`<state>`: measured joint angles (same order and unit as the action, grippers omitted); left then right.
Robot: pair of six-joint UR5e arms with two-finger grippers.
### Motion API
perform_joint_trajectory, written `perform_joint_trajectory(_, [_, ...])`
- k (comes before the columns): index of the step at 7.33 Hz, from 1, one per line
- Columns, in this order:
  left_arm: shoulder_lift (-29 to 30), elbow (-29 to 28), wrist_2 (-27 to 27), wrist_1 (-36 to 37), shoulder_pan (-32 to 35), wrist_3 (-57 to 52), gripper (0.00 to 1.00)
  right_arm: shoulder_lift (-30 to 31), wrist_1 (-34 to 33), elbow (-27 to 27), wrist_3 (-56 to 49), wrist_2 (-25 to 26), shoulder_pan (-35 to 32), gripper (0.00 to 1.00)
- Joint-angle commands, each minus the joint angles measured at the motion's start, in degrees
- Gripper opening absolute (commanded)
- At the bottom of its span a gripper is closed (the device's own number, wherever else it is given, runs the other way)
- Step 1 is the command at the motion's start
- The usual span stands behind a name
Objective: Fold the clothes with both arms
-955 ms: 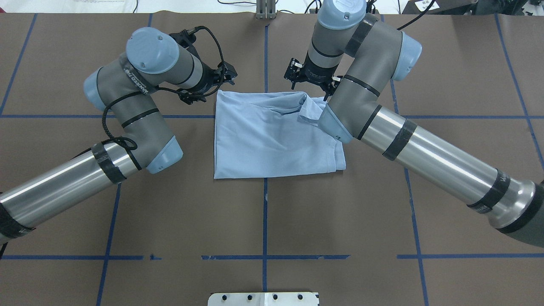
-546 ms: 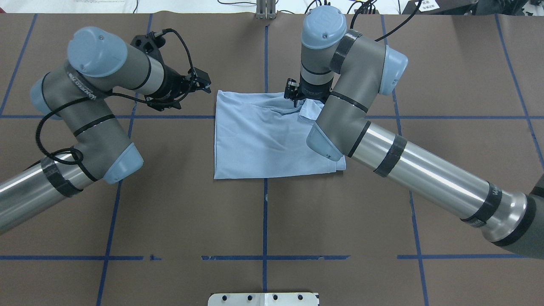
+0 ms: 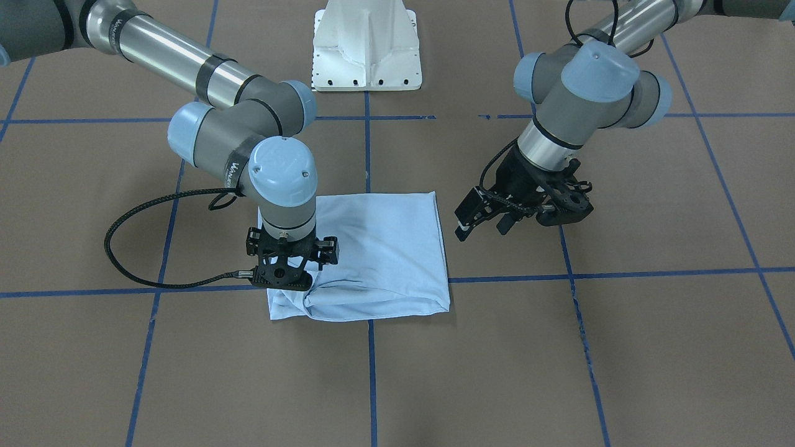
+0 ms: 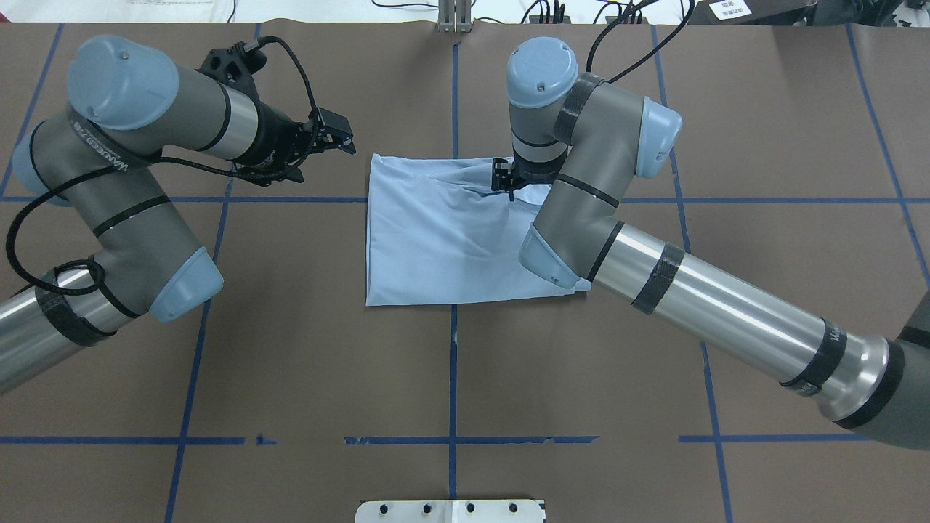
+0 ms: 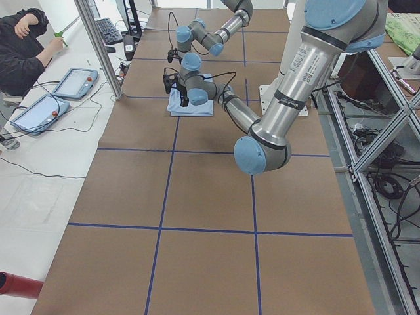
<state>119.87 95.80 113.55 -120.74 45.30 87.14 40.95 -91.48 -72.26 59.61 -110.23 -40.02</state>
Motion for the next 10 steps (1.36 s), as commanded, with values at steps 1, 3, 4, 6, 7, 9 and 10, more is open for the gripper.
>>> perform_joint_trajectory(1, [0.02,1.14,-0.34,0.07,-0.04,0.04,1.00,-0.17,0.43,1.59,-1.95,0.45,0.03,1.00])
perform_joint_trajectory(3, [0.02,1.57,-0.35,0.06,-0.04,0.04,1.00,-3.13,0.43,5.34,-3.35,0.54,-0.05,1.00])
perform_joint_trajectory(4, [0.10,1.58,-0.43,0.06,-0.13,0.13,1.00,-3.33,1.56,6.50,-4.40,1.23,-0.14,1.00])
perform_joint_trajectory(6, [0.10,1.67,-0.43,0.06,-0.21,0.22,1.00,-3.33,1.92,8.18,-6.25,3.43,-0.93,1.00])
perform_joint_trajectory(7, [0.28,1.67,-0.43,0.06,-0.30,0.31,1.00,-3.25,1.92,8.97,-8.17,3.61,-2.24,1.00])
perform_joint_trajectory(9, [0.63,1.75,-2.52,0.06,-0.48,0.57,1.00,-3.25,2.10,11.25,-10.82,4.66,-3.56,1.00])
perform_joint_trajectory(10, [0.72,1.75,-2.80,0.06,-0.57,0.57,1.00,-3.25,2.62,11.96,-11.44,5.28,-4.00,1.00])
